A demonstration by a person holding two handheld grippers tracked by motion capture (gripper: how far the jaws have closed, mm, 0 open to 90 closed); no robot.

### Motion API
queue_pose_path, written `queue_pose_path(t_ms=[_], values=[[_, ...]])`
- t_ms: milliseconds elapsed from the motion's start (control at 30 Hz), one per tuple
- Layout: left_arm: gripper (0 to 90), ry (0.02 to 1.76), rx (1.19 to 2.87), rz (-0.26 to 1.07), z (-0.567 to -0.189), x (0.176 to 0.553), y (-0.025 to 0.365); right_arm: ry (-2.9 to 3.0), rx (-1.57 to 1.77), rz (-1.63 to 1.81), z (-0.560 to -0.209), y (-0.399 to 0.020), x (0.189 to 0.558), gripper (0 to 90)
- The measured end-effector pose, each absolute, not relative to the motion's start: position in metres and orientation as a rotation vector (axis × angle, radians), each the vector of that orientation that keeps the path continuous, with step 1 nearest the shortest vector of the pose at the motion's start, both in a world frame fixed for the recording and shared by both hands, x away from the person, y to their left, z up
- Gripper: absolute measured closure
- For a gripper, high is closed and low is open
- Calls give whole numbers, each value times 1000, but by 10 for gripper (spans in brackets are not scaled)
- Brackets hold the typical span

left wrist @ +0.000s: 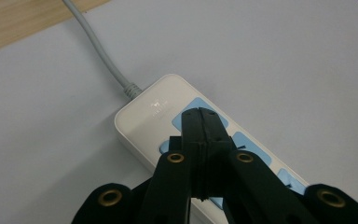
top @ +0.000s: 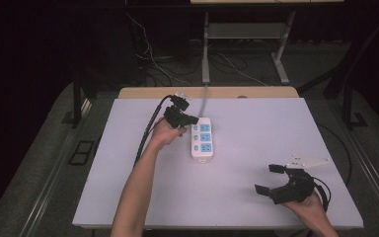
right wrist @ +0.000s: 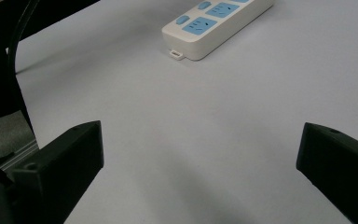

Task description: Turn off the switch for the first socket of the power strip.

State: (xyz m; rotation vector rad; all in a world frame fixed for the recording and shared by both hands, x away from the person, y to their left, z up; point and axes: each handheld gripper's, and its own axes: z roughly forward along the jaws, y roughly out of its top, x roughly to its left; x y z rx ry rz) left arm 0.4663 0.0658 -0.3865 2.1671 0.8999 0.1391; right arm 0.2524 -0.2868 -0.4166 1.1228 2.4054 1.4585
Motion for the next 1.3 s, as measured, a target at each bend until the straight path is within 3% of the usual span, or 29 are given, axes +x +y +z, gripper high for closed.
queue_pose_path(t_ms=[567,867,933,1133,1300], values=[[889,876,2120,207,-358,442,94,2410,1122,1455,-417,-286,252,4],[763,873,2075,222,-348,421,115,2404,1123,1459,-416,-286,252,4],[702,881,2060,215,-347,417,121,2405,1122,1460,-416,-286,252,4],[372,885,2033,201,-342,404,133,2404,1122,1460,-416,-285,252,4],[270,878,2021,208,-339,392,144,2405,1121,1457,-416,-285,251,4]])
